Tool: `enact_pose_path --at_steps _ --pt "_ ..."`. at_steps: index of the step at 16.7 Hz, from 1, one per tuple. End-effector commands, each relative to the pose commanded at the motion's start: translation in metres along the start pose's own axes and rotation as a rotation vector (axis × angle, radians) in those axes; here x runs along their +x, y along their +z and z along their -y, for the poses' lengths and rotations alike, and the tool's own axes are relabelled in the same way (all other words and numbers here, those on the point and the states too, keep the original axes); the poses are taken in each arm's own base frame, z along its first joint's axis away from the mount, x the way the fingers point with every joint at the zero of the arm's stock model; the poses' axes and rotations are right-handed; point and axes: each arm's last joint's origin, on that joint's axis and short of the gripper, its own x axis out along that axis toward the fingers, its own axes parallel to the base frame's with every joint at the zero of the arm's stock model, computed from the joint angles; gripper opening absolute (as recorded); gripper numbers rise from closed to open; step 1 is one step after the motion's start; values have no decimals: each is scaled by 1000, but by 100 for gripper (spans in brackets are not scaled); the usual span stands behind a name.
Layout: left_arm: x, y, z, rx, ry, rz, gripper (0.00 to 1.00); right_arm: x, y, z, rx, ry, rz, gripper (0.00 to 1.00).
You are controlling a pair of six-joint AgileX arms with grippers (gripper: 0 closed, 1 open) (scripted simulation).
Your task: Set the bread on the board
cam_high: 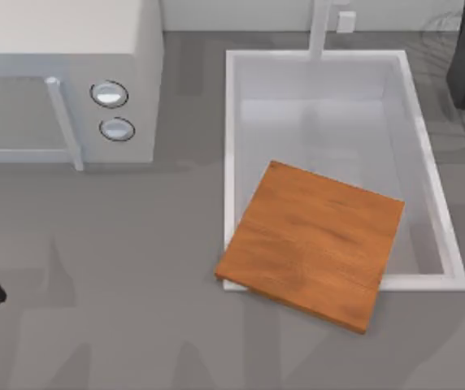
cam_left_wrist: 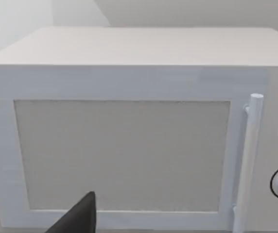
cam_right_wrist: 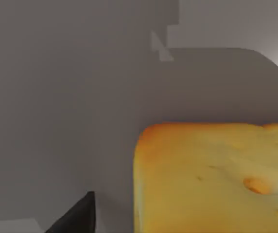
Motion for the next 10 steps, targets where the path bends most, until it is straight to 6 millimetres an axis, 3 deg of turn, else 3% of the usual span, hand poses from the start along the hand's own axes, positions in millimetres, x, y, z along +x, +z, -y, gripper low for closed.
enact_pose_path --at_steps 2,10 --pt "0 0 0 0 0 0 100 0 0 0 0 0 0 100" --pt "0 0 0 0 0 0 100 0 0 0 0 0 0 40"
